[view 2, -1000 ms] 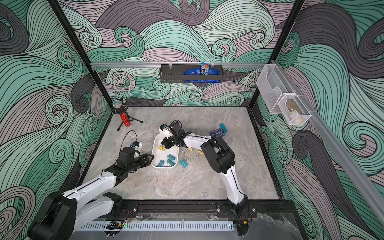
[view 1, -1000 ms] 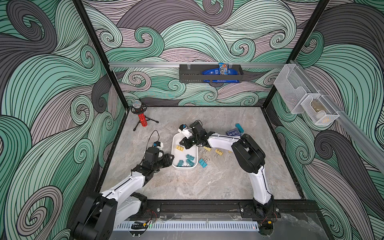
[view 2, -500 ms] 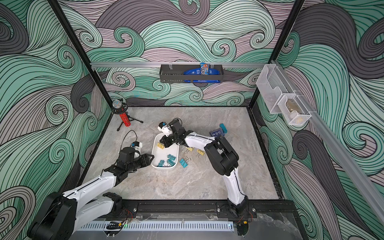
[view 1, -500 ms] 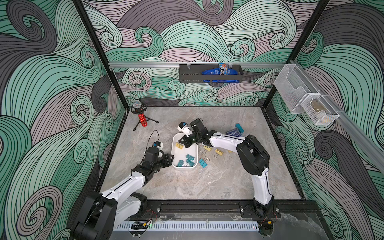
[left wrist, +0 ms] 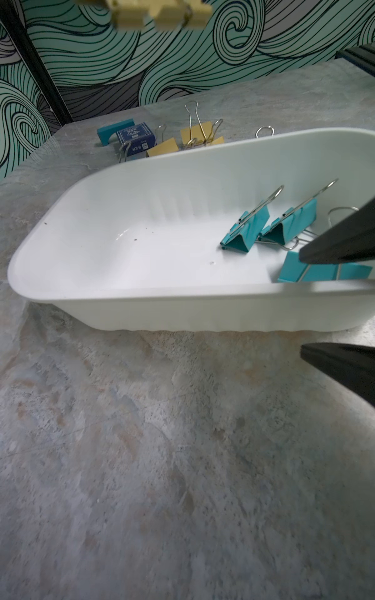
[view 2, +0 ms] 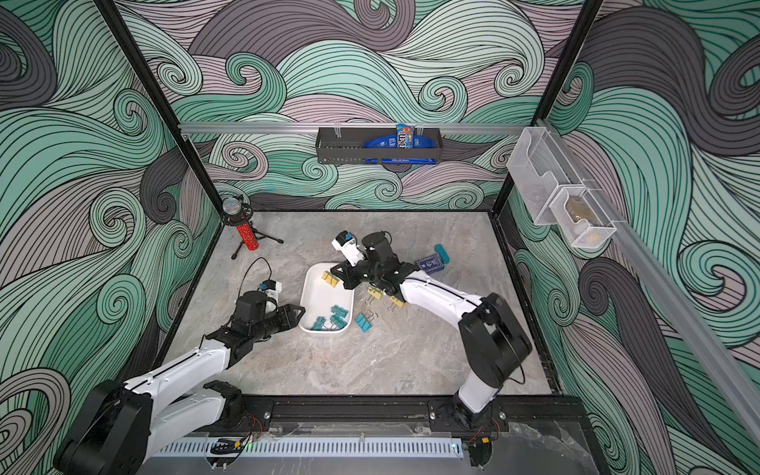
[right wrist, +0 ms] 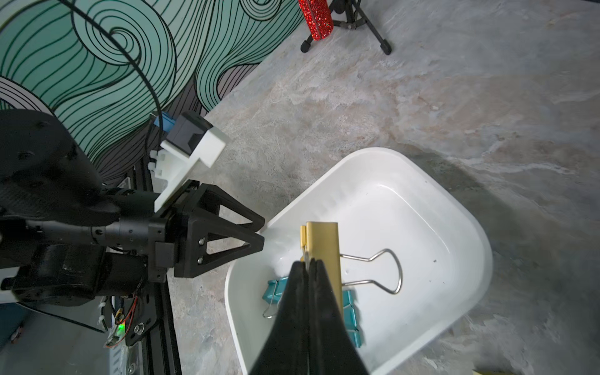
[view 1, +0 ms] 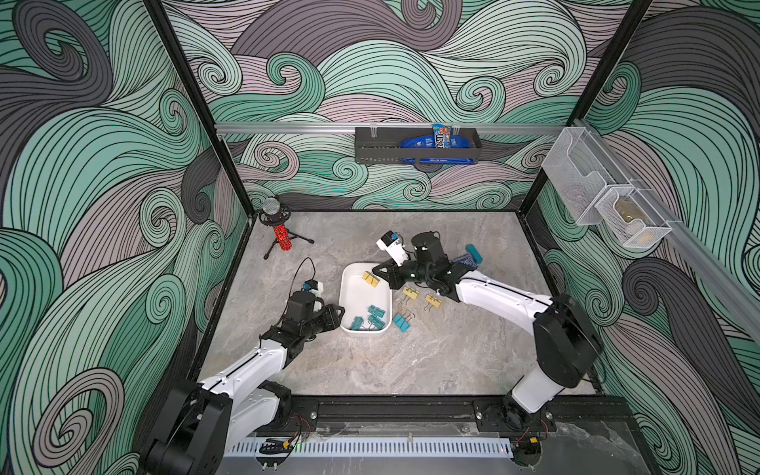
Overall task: Take out the binder clips from the storage box
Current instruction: Pick up the binder clip from the storage box, then place the binder clip at the center of the board.
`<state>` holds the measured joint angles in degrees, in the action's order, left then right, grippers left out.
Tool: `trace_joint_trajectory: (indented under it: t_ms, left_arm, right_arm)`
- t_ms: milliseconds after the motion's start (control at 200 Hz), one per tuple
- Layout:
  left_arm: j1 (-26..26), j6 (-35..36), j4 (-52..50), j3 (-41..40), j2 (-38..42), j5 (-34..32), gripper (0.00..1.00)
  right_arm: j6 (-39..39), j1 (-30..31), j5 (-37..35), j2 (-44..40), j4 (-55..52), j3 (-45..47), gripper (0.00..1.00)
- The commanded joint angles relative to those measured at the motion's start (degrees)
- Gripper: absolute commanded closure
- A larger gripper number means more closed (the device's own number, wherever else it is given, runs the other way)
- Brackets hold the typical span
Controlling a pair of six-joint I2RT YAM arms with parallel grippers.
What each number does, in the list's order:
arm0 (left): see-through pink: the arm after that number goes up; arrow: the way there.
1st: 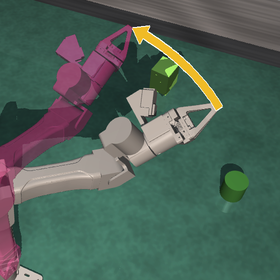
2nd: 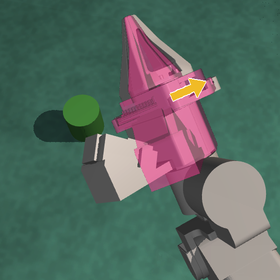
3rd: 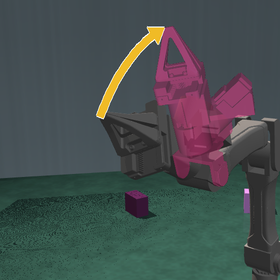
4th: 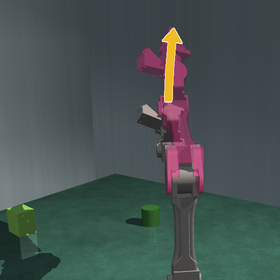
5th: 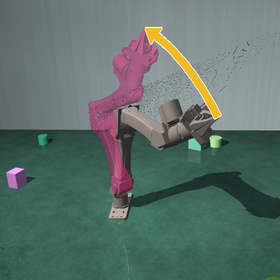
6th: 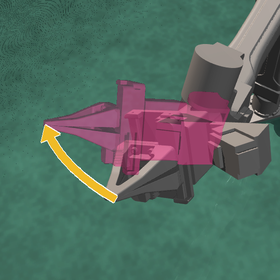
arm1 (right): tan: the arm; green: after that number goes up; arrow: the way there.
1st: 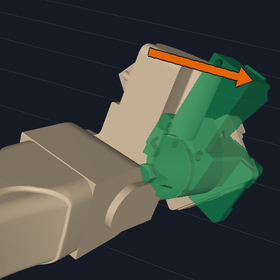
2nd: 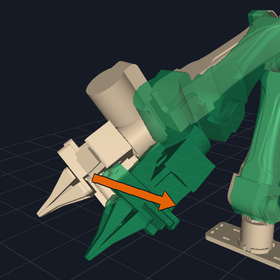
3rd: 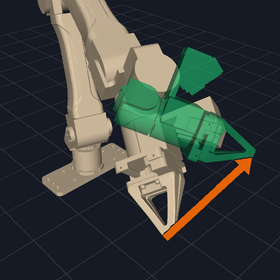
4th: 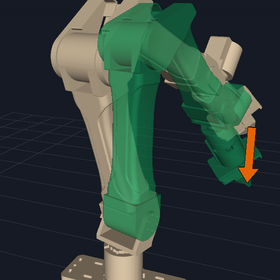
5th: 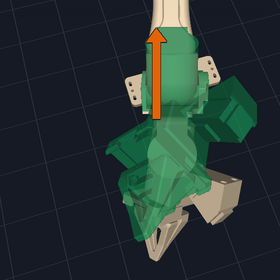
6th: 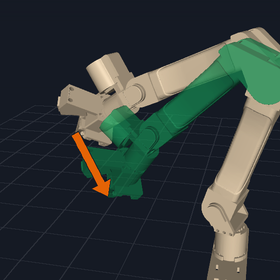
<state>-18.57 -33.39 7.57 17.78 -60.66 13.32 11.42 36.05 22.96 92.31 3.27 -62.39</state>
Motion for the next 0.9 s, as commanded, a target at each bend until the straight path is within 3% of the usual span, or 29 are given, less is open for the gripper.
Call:
trace_joint_trajectory:
  t_ms: [0, 365, 896]
  left_arm:
    - [-0.3, 1.2, -0.1, 2.2, 0.1, -0.1, 0.57]
    - [-0.3, 1.3, -0.1, 2.4, 0.1, 0.2, 0.57]
    - [-0.3, 1.2, -0.1, 2.2, -0.3, 0.7, 0.57]
  right_arm:
    - [2.9, -3.6, -0.2, -6.2, 1.7, 6.3, 1.0]
    - [8.6, -15.3, 1.5, -22.7, 2.2, 25.6, 1.0]
    - [15.5, -16.8, 3.5, -25.5, 8.4, 39.7, 1.0]
